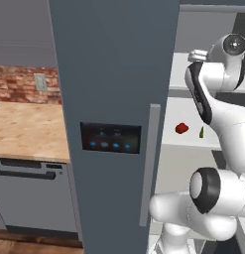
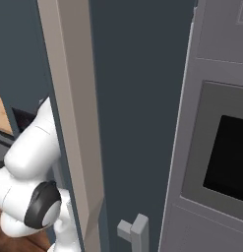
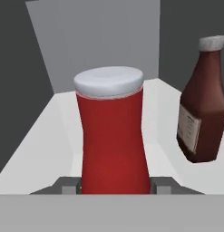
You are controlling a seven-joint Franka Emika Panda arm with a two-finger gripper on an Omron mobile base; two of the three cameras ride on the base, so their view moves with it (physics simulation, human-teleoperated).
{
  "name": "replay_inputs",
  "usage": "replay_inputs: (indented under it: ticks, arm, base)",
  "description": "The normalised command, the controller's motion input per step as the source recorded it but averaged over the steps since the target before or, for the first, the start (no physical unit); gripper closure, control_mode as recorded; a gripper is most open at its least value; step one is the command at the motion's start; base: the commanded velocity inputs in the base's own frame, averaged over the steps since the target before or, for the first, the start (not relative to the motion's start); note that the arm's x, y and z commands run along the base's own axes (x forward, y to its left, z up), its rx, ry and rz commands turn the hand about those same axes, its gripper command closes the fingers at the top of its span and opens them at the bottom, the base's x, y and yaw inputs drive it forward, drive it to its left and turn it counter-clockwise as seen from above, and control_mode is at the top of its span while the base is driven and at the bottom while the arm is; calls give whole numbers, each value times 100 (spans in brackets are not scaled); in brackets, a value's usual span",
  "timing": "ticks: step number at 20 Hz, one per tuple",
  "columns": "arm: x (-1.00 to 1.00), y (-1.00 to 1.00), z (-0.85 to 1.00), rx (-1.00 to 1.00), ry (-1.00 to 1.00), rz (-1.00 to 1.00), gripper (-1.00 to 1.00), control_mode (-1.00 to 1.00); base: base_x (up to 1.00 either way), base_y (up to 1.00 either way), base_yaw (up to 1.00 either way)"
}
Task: Place the ketchup and ketchup from the counter to the top shelf of the fridge. If the existing items in the fridge are on the top shelf, move them to other shelves.
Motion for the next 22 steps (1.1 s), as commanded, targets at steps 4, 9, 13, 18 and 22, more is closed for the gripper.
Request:
replay_inputs:
  ticks: [4,9,13,18,22]
  arm:
    - [63,-18,-4,0,0,0,100,-100]
    - [34,-30,-30,0,0,0,100,-100]
    - [36,-20,-21,0,0,0,100,-100]
    - [22,-19,-24,0,0,0,100,-100]
    - [-6,-5,-11,-1,0,6,-100,-100]
  base:
    - [0,0,0]
    - [0,0,0]
    - [0,0,0]
    - [0,0,0]
    - [0,0,0]
